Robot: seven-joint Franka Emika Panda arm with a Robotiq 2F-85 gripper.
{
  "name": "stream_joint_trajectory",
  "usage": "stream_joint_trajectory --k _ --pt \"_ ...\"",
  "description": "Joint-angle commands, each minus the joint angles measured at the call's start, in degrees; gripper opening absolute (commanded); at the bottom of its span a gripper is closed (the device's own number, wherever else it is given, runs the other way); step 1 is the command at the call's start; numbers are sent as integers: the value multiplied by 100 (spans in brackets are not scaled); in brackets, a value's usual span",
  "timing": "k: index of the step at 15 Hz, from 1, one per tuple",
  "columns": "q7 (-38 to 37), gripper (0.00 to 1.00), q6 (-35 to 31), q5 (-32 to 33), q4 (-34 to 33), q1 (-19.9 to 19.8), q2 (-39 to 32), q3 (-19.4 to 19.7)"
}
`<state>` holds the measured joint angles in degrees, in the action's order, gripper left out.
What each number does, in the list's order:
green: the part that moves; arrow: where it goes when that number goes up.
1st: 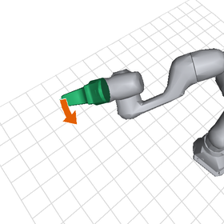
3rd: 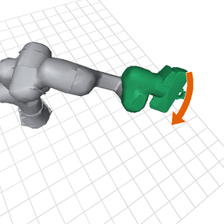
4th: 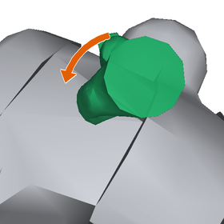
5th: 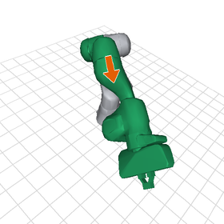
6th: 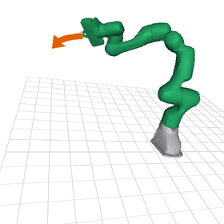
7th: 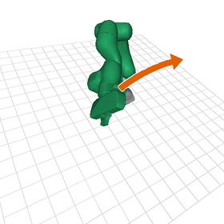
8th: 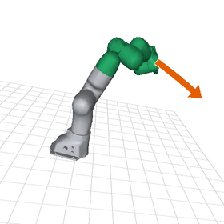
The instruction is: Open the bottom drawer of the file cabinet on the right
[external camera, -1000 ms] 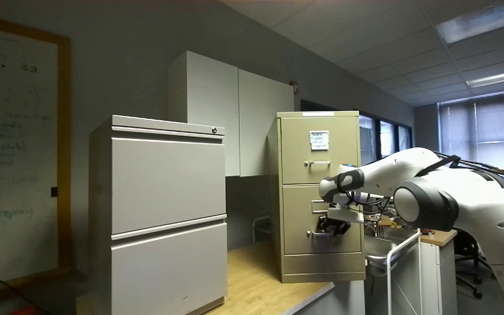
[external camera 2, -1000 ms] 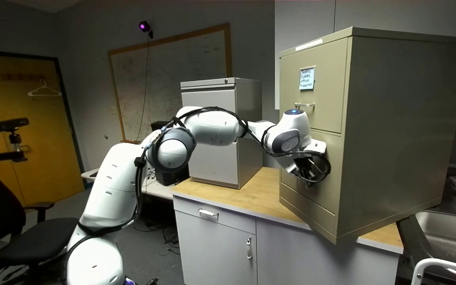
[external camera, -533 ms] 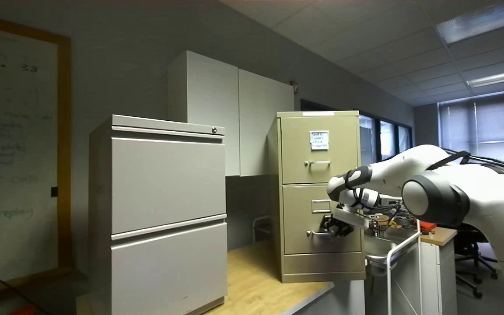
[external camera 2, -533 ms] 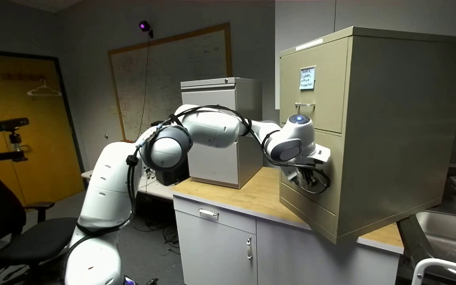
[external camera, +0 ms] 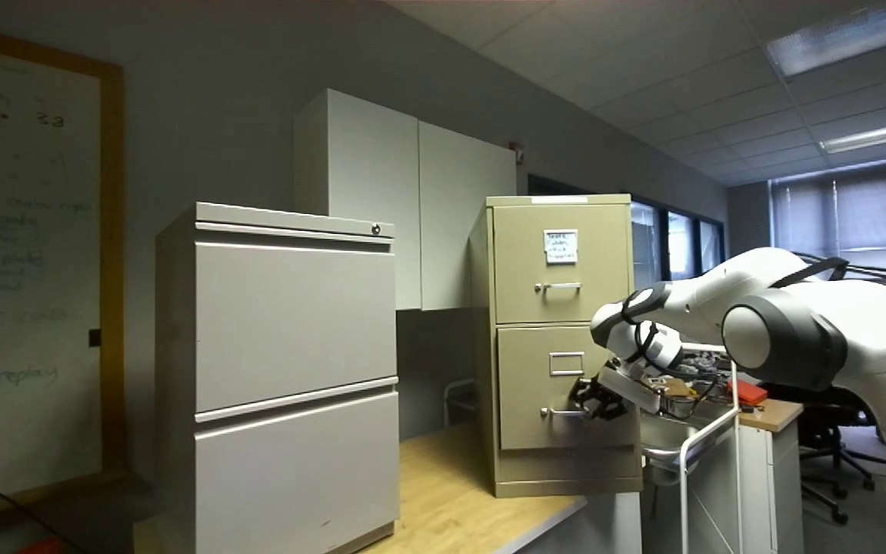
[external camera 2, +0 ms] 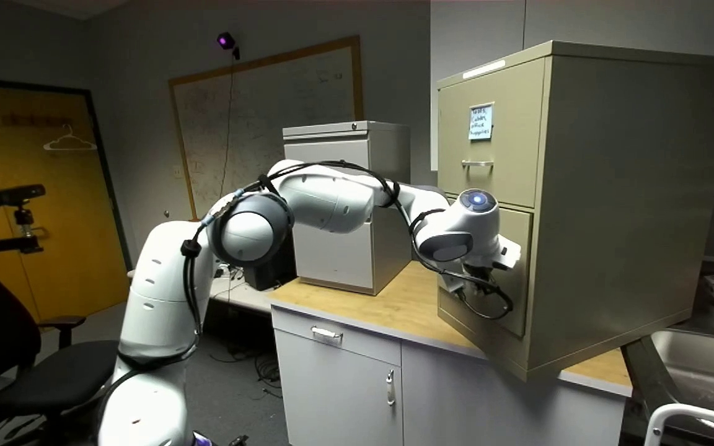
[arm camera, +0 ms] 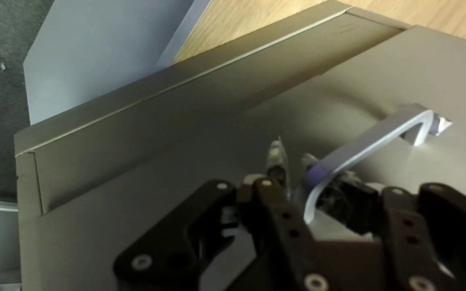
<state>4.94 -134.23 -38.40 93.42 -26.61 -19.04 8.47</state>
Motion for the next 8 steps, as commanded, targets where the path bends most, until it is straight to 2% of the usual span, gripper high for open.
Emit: stream_joint_trajectory --k 1,5,8 --pt "925 5 496 17 1232 29 1107 92" --pt "907 5 715 266 1680 295 1758 179" --pt "921 5 701 462 2357 451 2302 306"
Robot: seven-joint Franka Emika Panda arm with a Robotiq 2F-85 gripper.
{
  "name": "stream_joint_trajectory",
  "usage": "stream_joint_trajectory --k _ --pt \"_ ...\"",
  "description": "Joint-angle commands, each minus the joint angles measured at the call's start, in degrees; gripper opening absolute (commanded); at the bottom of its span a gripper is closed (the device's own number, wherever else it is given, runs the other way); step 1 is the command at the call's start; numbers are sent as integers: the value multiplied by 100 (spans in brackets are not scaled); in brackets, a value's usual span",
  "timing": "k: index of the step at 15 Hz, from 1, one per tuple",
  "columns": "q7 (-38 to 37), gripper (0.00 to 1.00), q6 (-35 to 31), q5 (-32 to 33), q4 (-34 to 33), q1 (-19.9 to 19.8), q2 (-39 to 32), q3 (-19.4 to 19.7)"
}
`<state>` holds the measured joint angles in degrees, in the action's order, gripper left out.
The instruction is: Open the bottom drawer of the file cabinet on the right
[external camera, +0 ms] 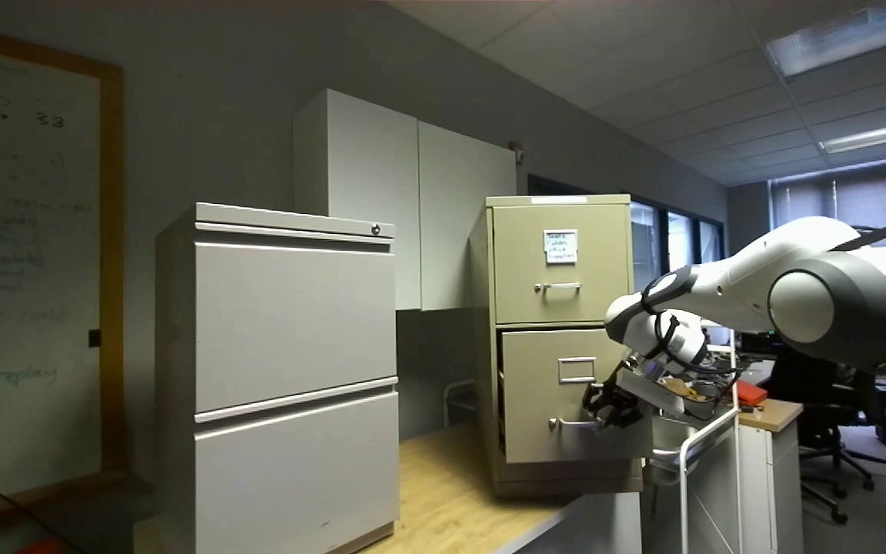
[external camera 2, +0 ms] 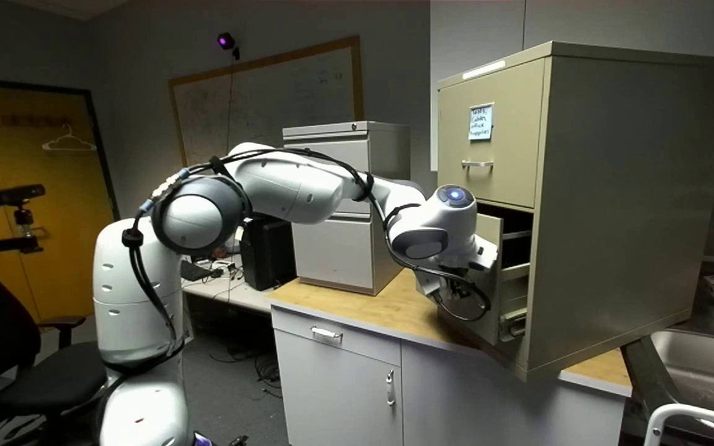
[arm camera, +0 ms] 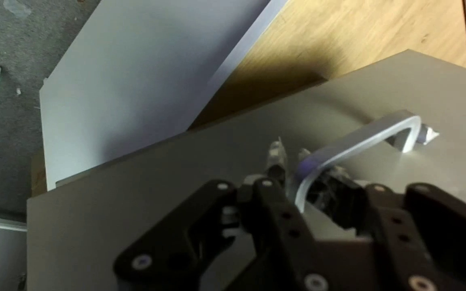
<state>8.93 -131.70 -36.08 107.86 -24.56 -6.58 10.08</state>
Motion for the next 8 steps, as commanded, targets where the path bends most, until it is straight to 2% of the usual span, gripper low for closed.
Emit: stream_joint_trajectory --k 1,8 --pt "564 5 387 231 1164 292 1229 188" --pt "756 5 157 184 2112 667 2030 521"
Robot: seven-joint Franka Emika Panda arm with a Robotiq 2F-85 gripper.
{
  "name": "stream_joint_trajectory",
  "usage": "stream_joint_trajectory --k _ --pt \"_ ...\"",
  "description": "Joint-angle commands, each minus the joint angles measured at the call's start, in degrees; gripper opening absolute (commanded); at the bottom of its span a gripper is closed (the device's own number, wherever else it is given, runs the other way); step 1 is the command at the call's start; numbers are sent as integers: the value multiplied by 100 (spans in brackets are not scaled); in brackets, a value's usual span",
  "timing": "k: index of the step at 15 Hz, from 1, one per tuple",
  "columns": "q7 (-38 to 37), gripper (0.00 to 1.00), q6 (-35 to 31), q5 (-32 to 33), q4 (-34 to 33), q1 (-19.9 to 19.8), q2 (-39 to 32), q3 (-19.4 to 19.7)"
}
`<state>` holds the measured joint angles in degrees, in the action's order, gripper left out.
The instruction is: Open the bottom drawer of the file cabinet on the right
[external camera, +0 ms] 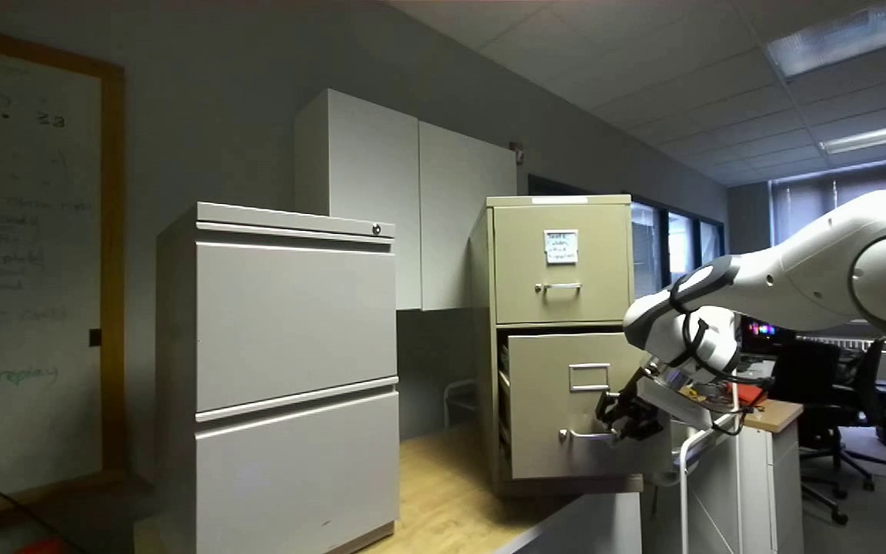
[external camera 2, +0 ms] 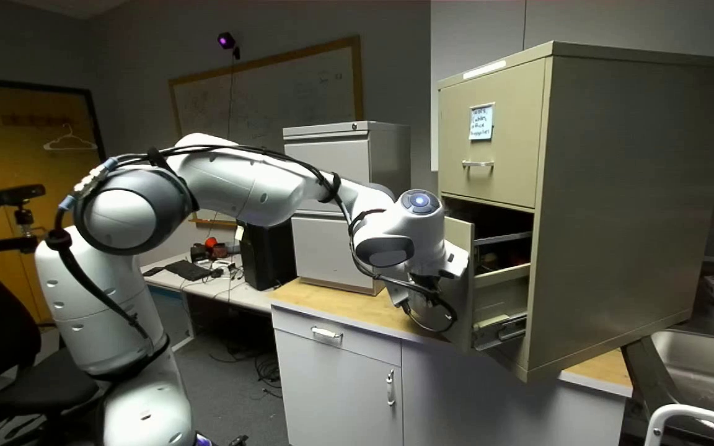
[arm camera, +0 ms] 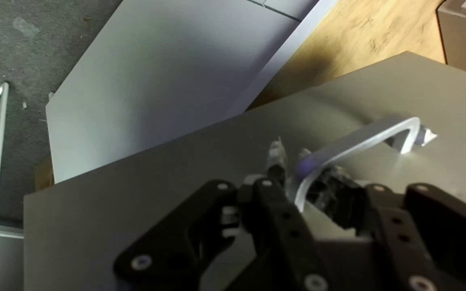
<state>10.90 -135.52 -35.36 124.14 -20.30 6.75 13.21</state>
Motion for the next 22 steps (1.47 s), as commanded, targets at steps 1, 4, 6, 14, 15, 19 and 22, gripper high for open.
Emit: stream_joint_trajectory --k 1,4,6,14,15,19,22 --pt "527 5 507 144 556 300 780 236" --pt "489 5 438 219 695 440 941 323" --pt "494 5 421 227 733 508 988 383" --pt "600 5 551 334 1209 523 1250 667" --pt "639 5 569 320 1290 526 1310 726" --pt "591 5 626 373 1468 600 1564 853" --pt "522 5 685 385 1539 667 1701 917"
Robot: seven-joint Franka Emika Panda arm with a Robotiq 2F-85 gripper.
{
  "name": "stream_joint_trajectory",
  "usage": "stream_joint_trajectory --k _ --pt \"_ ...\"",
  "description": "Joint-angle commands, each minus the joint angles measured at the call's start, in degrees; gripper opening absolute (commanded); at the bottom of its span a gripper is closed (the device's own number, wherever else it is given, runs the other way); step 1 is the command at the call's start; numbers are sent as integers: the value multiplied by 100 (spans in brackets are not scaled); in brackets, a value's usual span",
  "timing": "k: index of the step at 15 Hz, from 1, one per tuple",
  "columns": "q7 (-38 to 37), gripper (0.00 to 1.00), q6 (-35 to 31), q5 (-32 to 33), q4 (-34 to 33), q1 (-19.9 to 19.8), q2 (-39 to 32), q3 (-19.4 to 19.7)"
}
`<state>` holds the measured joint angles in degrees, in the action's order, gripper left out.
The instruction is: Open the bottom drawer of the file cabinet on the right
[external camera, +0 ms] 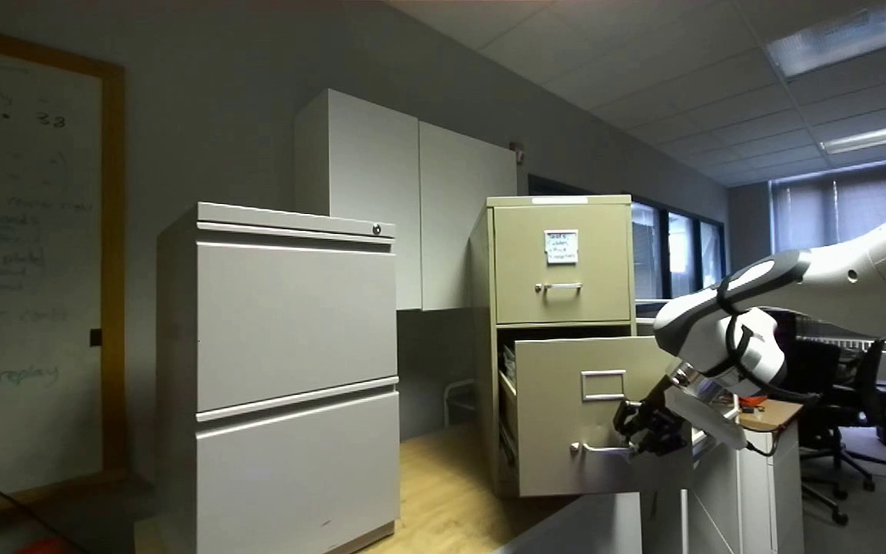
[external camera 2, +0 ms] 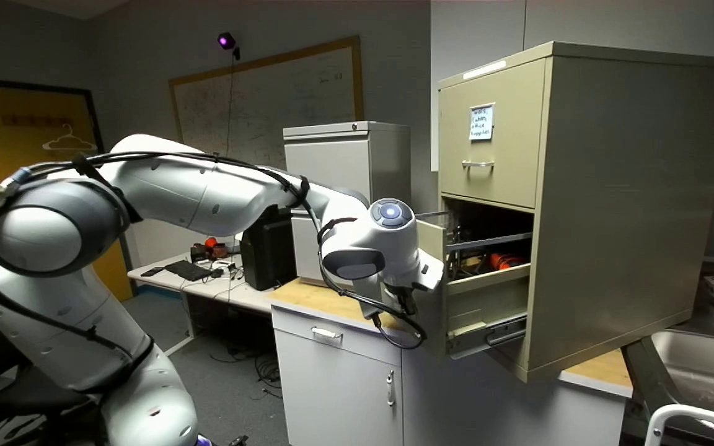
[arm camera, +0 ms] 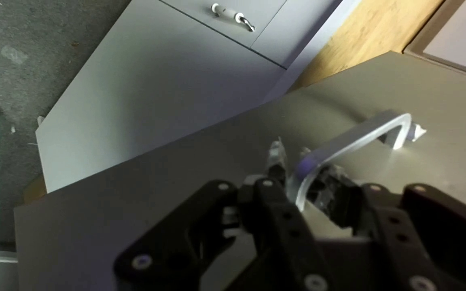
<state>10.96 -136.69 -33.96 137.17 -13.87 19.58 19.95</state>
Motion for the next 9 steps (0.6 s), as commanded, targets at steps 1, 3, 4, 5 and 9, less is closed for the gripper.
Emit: stream_joint_trajectory --k 1,3,4,5,9 --pt "494 5 853 257 240 34 447 268" --pt "480 5 995 253 233 43 487 326" --pt "469 5 1080 255 220 38 503 350" --pt "454 42 1165 262 202 33 515 366" --pt "536 63 1431 415 134 14 576 433"
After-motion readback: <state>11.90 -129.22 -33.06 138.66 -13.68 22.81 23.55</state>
